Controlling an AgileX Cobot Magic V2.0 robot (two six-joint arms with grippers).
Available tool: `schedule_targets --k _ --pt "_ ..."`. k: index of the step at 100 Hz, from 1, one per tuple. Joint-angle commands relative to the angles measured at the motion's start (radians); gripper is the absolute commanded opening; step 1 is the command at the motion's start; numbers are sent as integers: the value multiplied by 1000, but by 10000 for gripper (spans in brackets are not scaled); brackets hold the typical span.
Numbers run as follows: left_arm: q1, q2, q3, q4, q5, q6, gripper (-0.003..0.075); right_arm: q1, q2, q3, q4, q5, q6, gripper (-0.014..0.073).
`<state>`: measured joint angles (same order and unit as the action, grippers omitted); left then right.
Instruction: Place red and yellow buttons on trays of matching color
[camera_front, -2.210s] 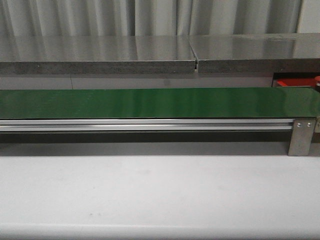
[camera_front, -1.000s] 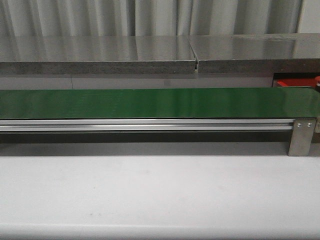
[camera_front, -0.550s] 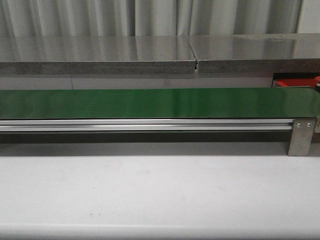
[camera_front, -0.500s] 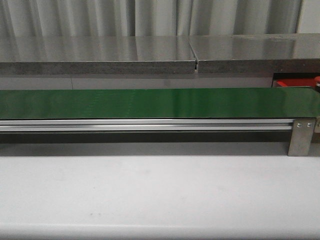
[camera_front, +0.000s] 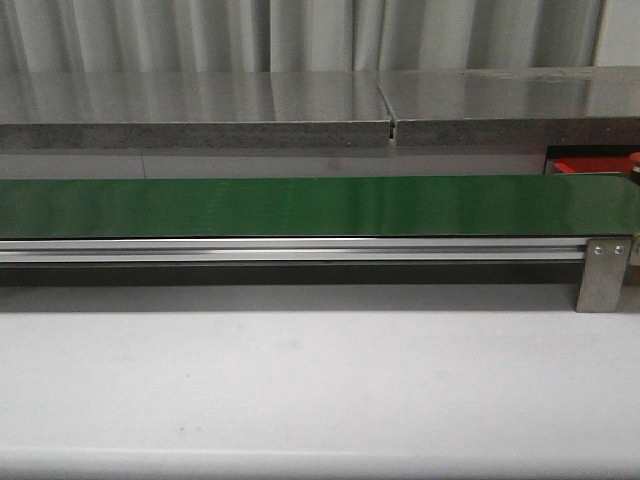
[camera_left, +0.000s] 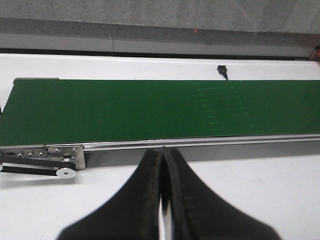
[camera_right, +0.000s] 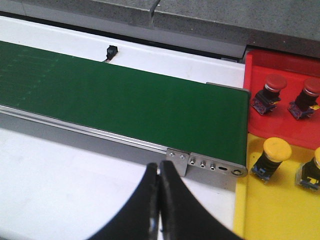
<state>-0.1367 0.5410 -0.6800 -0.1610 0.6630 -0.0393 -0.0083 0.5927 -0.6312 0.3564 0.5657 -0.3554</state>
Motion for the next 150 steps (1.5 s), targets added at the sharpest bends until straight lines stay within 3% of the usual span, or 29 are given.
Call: schedule_targets --k 1,35,83,95,111,119,125,150 --pt "-5 61 -23 2 -120 -29 -20 1 1 -21 15 -60 -11 -76" --pt "24 254 -23 4 -263 -29 -20 1 1 -21 15 -60 -11 -76" --pt "439 500 -121 -6 -259 -27 -13 1 1 -21 15 -60 -11 -76" --pt "519 561 -159 -8 -280 -27 96 1 1 -21 15 -60 -11 -76" --pt "604 651 -206 4 -280 -25 418 1 1 -21 15 -60 -11 -76" --pt "643 698 -232 4 -266 -25 537 1 1 -21 15 -60 -11 -76" --pt "673 739 -263 4 -221 -25 558 1 1 -21 15 -60 -11 -76" --pt "754 973 -491 4 20 10 514 1 1 -21 15 -60 -11 -76"
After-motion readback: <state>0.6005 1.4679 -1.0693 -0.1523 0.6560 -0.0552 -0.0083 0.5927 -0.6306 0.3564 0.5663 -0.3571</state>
